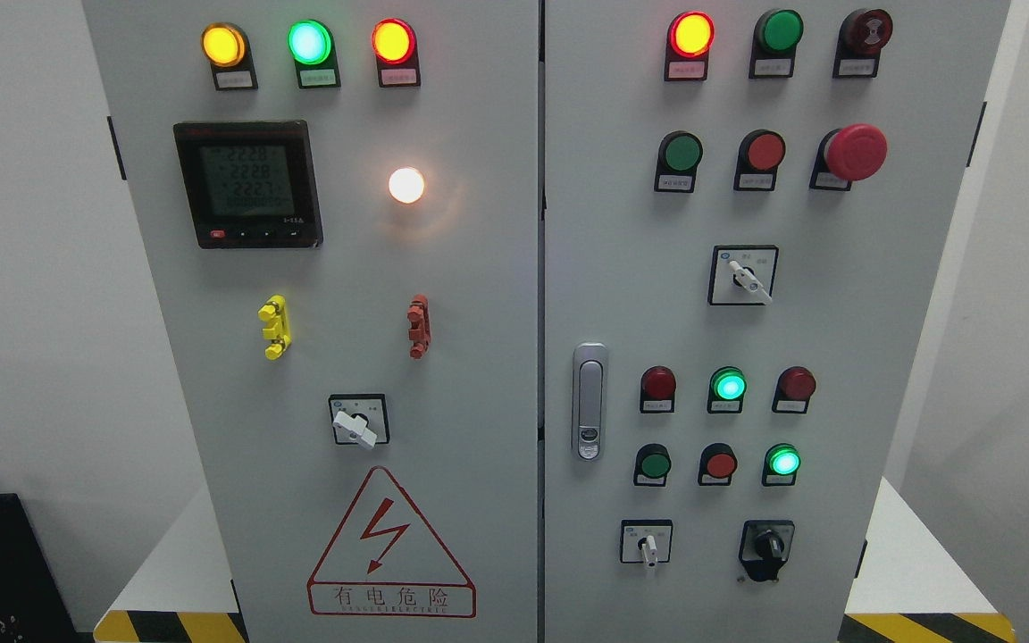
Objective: Flip black knob to close circuit
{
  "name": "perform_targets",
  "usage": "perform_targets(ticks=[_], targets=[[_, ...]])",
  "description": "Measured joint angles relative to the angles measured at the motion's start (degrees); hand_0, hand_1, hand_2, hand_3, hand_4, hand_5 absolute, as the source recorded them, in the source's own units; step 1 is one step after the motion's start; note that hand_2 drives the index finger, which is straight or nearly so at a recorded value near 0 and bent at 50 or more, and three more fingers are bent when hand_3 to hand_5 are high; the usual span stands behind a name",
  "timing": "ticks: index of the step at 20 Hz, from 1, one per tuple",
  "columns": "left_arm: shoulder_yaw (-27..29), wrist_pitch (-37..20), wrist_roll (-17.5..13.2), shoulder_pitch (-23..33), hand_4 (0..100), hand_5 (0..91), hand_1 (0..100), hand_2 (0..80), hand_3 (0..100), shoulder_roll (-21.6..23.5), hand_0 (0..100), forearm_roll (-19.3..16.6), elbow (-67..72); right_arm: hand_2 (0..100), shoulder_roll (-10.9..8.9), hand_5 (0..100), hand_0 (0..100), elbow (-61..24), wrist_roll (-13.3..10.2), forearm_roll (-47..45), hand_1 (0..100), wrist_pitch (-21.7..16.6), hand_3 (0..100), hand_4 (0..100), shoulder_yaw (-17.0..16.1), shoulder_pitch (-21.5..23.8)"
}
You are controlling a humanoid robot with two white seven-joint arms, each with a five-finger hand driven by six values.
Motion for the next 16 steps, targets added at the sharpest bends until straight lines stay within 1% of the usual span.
perform_targets(ticks=[2, 3, 4, 5, 6, 7, 8, 9, 10, 11, 12, 13, 14, 15, 16], targets=[[0.0, 0.0, 0.0, 0.0, 0, 0.0, 56, 0.0, 0, 0.0, 12, 0.0, 0.0, 0, 0.43, 0, 0, -5.5, 1.3, -2.5, 13, -0.5, 4, 3, 0.7, 2.5], [0.0, 0.0, 0.0, 0.0, 0, 0.0, 56, 0.0, 0, 0.0, 12, 0.0, 0.0, 0, 0.58, 0, 0, -8.1, 1.5, -3.9, 13, -0.6, 5, 4, 1.1, 3.6], [0.0, 0.0, 0.0, 0.0, 0, 0.0, 56, 0.0, 0, 0.0, 12, 0.0, 0.0, 0, 0.74, 0, 0, -12.9, 1.6, -5.2, 14, -0.6, 7, 8, 1.4, 4.6], [0.0, 0.0, 0.0, 0.0, 0, 0.0, 56, 0.0, 0, 0.0, 12, 0.0, 0.0, 1, 0.90, 0, 0, -19.0, 1.8, -6.5, 14, -0.8, 15, 15, 1.7, 5.4], [0.0, 0.0, 0.0, 0.0, 0, 0.0, 56, 0.0, 0, 0.0, 12, 0.0, 0.0, 5, 1.03, 4, 0, -24.4, 1.9, -7.4, 15, -0.9, 22, 19, 1.9, 6.2], [0.0, 0.0, 0.0, 0.0, 0, 0.0, 56, 0.0, 0, 0.0, 12, 0.0, 0.0, 12, 1.07, 15, 0, -27.8, 2.0, -8.2, 15, -0.9, 34, 28, 2.0, 6.9], [0.0, 0.0, 0.0, 0.0, 0, 0.0, 56, 0.0, 0, 0.0, 12, 0.0, 0.0, 26, 1.01, 30, 0, -33.0, 2.1, -8.9, 16, -0.8, 51, 40, 2.1, 7.8], [0.0, 0.0, 0.0, 0.0, 0, 0.0, 56, 0.0, 0, 0.0, 12, 0.0, 0.0, 31, 0.95, 33, 0, -38.5, 2.1, -9.4, 16, -0.9, 55, 44, 2.2, 8.1], [0.0, 0.0, 0.0, 0.0, 0, 0.0, 56, 0.0, 0, 0.0, 12, 0.0, 0.0, 38, 0.90, 41, 0, -43.2, 2.1, -9.7, 18, -1.2, 64, 51, 2.2, 8.8], [0.0, 0.0, 0.0, 0.0, 0, 0.0, 56, 0.0, 0, 0.0, 12, 0.0, 0.0, 46, 0.84, 40, 0, -48.3, 1.4, -9.5, 22, -1.1, 71, 55, 2.2, 9.3], [0.0, 0.0, 0.0, 0.0, 0, 0.0, 56, 0.0, 0, 0.0, 12, 0.0, 0.0, 48, 0.77, 40, 0, -53.4, -0.2, -8.4, 23, -1.2, 71, 56, 2.1, 9.6], [0.0, 0.0, 0.0, 0.0, 0, 0.0, 56, 0.0, 0, 0.0, 12, 0.0, 0.0, 53, 0.71, 43, 0, -57.5, -1.6, -6.3, 26, -1.3, 74, 62, 2.1, 9.9], [0.0, 0.0, 0.0, 0.0, 0, 0.0, 56, 0.0, 0, 0.0, 12, 0.0, 0.0, 57, 0.63, 49, 0, -62.0, -3.4, -3.5, 28, -1.7, 78, 66, 1.9, 10.1], [0.0, 0.0, 0.0, 0.0, 0, 0.0, 56, 0.0, 0, 0.0, 12, 0.0, 0.0, 59, 0.58, 51, 0, -65.9, -5.0, 0.3, 28, -3.0, 80, 68, 1.8, 10.1], [0.0, 0.0, 0.0, 0.0, 0, 0.0, 56, 0.0, 0, 0.0, 12, 0.0, 0.0, 63, 0.50, 56, 0, -69.7, -6.5, 3.7, 29, -4.3, 84, 71, 1.6, 10.1]])
